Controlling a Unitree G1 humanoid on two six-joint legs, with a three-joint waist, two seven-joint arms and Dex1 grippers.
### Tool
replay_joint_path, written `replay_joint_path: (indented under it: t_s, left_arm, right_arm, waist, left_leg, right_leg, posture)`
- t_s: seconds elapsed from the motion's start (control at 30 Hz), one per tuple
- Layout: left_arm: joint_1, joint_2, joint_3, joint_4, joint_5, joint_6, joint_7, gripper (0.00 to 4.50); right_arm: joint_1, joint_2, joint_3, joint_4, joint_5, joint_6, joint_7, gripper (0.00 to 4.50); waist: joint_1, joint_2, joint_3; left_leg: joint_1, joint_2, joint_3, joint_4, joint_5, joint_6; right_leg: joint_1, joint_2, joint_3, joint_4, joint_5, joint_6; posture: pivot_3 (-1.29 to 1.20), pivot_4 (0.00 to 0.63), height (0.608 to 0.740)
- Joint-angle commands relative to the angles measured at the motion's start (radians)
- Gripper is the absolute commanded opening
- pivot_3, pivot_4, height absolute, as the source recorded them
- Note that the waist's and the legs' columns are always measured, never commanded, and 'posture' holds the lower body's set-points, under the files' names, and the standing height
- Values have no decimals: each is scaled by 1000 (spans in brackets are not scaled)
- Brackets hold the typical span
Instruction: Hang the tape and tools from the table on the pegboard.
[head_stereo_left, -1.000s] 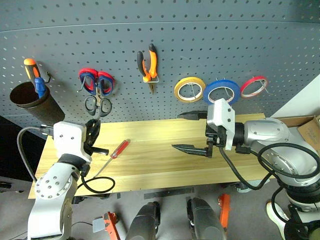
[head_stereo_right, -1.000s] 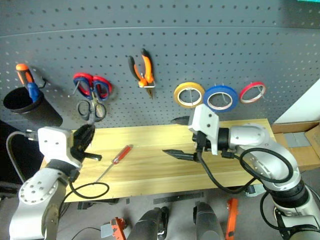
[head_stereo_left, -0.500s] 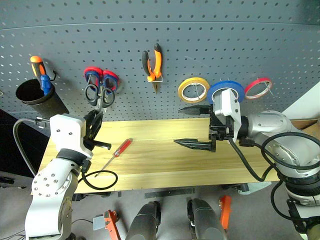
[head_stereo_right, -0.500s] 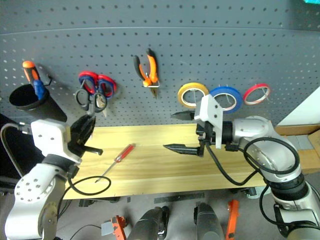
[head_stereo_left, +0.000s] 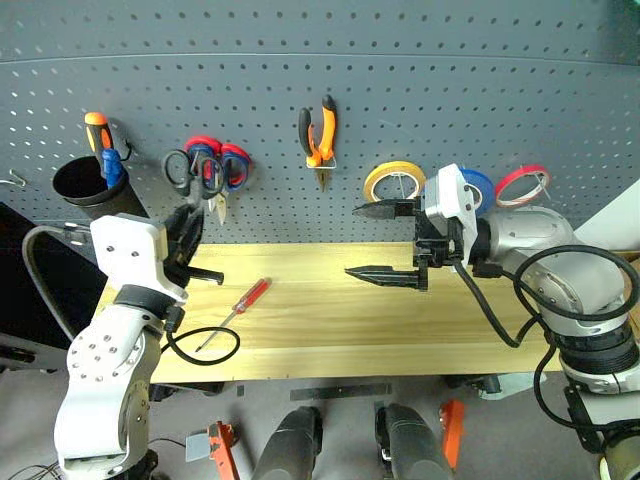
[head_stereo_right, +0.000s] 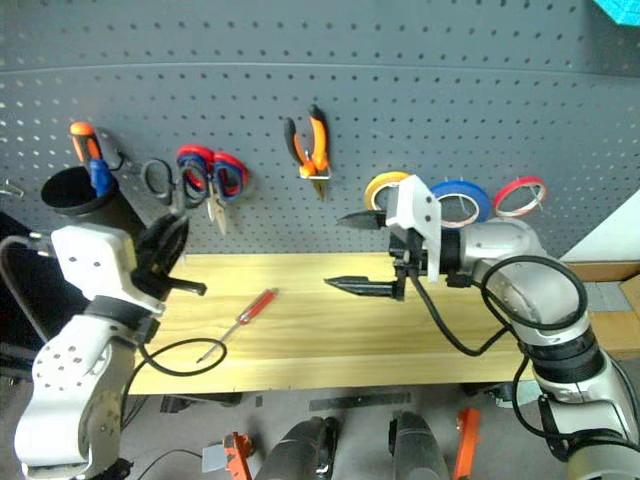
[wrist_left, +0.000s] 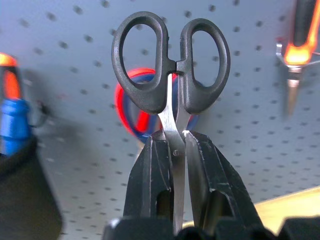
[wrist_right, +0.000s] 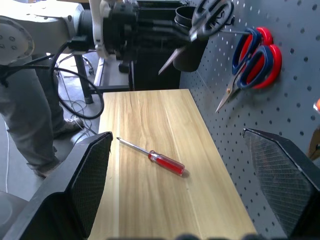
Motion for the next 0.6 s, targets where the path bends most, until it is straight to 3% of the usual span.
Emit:
replay_joint_path:
  t_s: [0.03, 0.3, 0.6]
  left_arm:
    - [-36, 6, 27, 34, -24, -11, -3, 126]
    - [-82, 32, 73, 89, -14, -48, 11, 126]
    - [-54, 33, 18, 104, -42, -18, -27, 126]
  right_arm:
    - [-18, 3, -7, -11, -10, -30, 15, 4500]
    - [-18, -1, -16, -18, -12, -21, 16, 4500]
    - [-19, 2, -16, -19, -11, -17, 14, 4500]
  waist:
    - [0, -1, -4]
    - [-3, -2, -8]
    - [-3, -3, -16]
  left_leg:
    - [0, 0, 0, 0, 0, 0]
    - [0, 0, 0, 1, 1, -1]
    - [0, 0, -1, 1, 1, -1]
  right_leg:
    - [0, 0, 0, 0, 0, 0]
    - [0, 0, -1, 1, 0, 0]
    - [0, -1, -1, 1, 1, -1]
  posture:
    - [-58, 150, 740]
    - [-69, 150, 740]
    - [-69, 153, 740]
